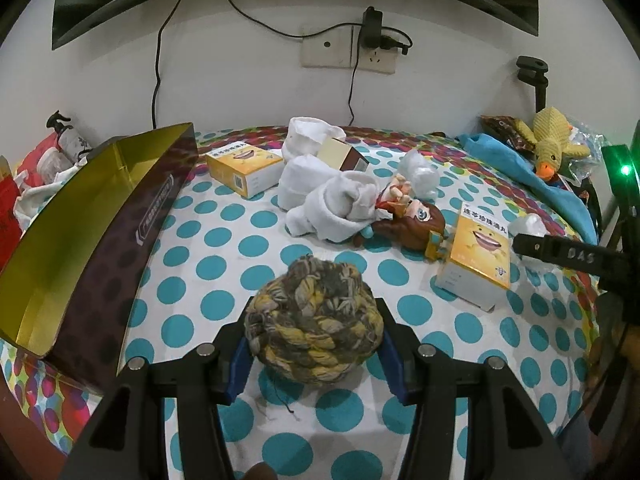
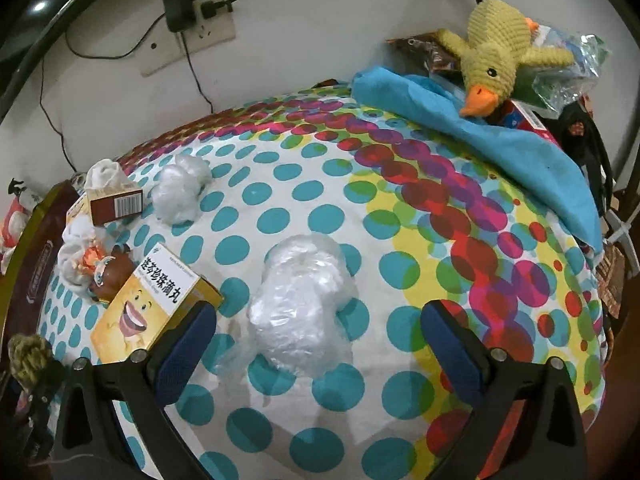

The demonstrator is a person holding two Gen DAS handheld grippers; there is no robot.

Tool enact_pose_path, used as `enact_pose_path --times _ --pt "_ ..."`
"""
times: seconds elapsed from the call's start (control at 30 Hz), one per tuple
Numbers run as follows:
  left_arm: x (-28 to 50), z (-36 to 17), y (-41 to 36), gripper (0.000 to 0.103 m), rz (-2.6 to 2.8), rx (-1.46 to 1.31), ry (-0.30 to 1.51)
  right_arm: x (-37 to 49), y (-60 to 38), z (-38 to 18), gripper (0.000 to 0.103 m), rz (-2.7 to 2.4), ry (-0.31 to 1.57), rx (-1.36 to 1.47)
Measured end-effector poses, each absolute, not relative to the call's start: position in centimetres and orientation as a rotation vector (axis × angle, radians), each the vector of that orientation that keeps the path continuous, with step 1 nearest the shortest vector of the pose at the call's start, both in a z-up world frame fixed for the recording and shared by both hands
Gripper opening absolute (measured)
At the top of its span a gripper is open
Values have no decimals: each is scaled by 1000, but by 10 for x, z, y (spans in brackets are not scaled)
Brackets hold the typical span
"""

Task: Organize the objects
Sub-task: 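Grasp the braided rope ball with the left tool while the right tool grasps the plastic-wrapped bundle, then carry both items to the gold tin and open both tools to drop them inside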

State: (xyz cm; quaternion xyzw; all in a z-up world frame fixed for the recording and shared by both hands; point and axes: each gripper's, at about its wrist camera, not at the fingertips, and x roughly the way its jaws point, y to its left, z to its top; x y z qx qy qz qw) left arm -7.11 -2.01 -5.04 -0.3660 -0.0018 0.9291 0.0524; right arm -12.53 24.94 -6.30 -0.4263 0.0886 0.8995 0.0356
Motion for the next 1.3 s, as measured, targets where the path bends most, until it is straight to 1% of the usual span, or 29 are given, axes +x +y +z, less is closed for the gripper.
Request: enact_pose_path --times 0.07,0.1,0.33,0.53,0.7,0.83,1.03,1.23,1.3 --pt "-71 -50 -21 55 2827 -1110 -8 -122 247 -61 38 2759 219 -1276" --pt "-71 -49 -21 55 2828 -1107 -11 -121 245 -61 34 2758 186 -1266" --pt "-66 -38 -22 55 2856 -1054 6 -109 242 -55 32 2811 173 -1226" --pt "-64 -10 -40 55 2942 -964 22 -90 225 -37 32 2889 136 -1159" --pt "-71 10 -82 55 3060 -948 -26 -83 208 -32 32 2932 140 -1161" --pt "-78 20 -133 55 3185 -974 -98 -80 195 -33 32 2953 125 -1181" --pt "-88 6 -192 55 3271 -1146 -194 -80 179 -34 33 2977 92 -1203" --pt "-90 -16 -205 55 3270 -1278 -189 -78 167 -26 33 3001 65 -1193" --pt "-94 -26 -208 55 3242 -1327 -213 -78 161 -24 33 3014 51 -1198"
